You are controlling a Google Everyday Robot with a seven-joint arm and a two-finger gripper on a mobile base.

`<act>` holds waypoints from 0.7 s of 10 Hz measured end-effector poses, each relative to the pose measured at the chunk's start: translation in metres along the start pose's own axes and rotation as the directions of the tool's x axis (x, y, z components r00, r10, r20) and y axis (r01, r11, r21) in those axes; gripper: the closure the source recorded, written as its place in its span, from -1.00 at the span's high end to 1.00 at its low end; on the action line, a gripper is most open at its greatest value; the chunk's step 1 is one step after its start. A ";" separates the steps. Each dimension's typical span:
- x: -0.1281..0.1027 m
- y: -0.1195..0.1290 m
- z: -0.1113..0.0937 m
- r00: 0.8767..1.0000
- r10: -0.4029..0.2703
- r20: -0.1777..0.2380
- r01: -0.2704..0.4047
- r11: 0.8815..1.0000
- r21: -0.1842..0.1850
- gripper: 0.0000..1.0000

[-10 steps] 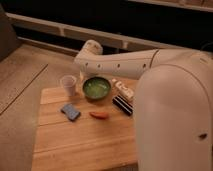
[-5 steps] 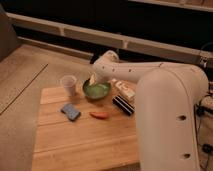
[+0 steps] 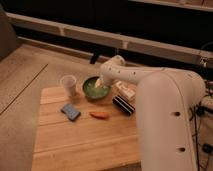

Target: Pick up the ceramic bowl

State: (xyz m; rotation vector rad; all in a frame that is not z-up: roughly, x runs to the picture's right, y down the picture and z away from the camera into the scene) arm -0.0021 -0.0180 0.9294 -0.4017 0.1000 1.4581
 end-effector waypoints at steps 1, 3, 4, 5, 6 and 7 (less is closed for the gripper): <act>0.007 0.000 0.003 1.000 -0.012 -0.009 0.012 1.000 0.010 0.30; 0.016 0.000 0.010 0.999 -0.048 -0.019 0.049 0.998 0.046 0.30; 0.018 -0.005 0.013 0.998 -0.062 -0.024 0.064 0.995 0.073 0.30; 0.017 -0.009 0.013 0.997 -0.071 -0.023 0.073 0.993 0.094 0.30; 0.015 -0.012 0.013 0.997 -0.081 -0.019 0.082 0.990 0.115 0.30; 0.013 -0.014 0.014 0.996 -0.088 -0.019 0.090 0.987 0.134 0.30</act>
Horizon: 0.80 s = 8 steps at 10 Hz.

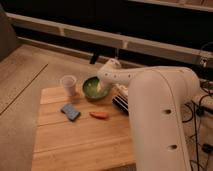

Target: Pick up the ceramic bowl

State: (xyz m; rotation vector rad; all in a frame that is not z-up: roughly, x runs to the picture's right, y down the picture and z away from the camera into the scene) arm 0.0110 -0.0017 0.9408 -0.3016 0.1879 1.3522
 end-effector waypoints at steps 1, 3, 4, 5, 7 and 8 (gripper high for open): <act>0.002 -0.001 0.004 1.000 0.001 -0.006 0.000 1.000 0.011 0.30; 0.011 -0.004 0.019 0.999 0.023 -0.026 -0.022 1.000 0.010 0.30; 0.012 -0.002 0.024 0.999 0.036 -0.031 -0.036 0.999 -0.002 0.30; 0.013 0.001 0.031 0.999 0.038 -0.037 -0.038 0.999 -0.017 0.29; 0.008 0.007 0.042 0.998 0.043 -0.039 -0.046 0.997 -0.065 -0.02; 0.005 0.007 0.045 0.998 0.044 -0.038 -0.047 0.996 -0.081 -0.23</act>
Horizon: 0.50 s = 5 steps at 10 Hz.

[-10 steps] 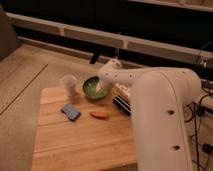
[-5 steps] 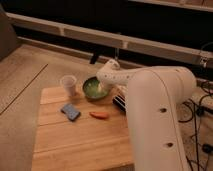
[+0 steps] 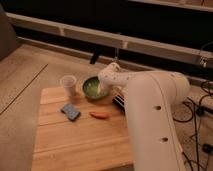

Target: Pick up the ceramic bowl

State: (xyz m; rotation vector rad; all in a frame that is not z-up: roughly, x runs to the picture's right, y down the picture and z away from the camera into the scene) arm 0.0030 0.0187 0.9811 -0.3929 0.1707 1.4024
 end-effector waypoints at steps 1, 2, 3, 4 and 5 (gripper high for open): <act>0.000 -0.002 0.003 1.000 0.007 -0.005 -0.007 1.000 -0.012 -0.41; 0.002 -0.002 0.008 1.000 0.016 -0.014 -0.016 1.000 -0.024 -0.67; 0.003 -0.003 0.010 1.000 0.022 -0.020 -0.023 0.999 -0.029 -0.83; 0.005 -0.006 0.011 0.999 0.035 -0.029 -0.036 0.999 -0.030 -0.96; 0.007 -0.012 0.012 0.998 0.052 -0.038 -0.053 0.998 -0.025 -1.00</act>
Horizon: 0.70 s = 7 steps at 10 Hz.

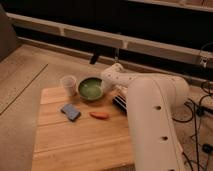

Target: Pick up the ceramic bowl

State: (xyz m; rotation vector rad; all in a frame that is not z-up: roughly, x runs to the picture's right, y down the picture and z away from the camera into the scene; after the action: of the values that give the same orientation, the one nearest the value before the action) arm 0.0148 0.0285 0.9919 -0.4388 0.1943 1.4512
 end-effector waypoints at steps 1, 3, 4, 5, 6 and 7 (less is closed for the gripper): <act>-0.002 -0.005 -0.002 1.000 0.008 0.003 -0.008 1.000 0.012 -1.00; -0.022 -0.021 -0.031 0.999 0.014 0.050 -0.017 0.998 0.061 -1.00; -0.034 -0.025 -0.052 0.996 0.008 0.083 -0.015 0.996 0.084 -1.00; -0.050 -0.021 -0.081 0.991 -0.009 0.131 -0.004 0.995 0.099 -1.00; -0.062 -0.011 -0.108 0.984 -0.039 0.173 0.021 0.994 0.109 -1.00; -0.070 -0.003 -0.129 0.977 -0.058 0.204 0.036 0.993 0.111 -1.00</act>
State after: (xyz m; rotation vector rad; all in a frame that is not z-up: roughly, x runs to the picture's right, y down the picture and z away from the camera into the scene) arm 0.0265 -0.0870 0.9027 -0.2018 0.0930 1.4217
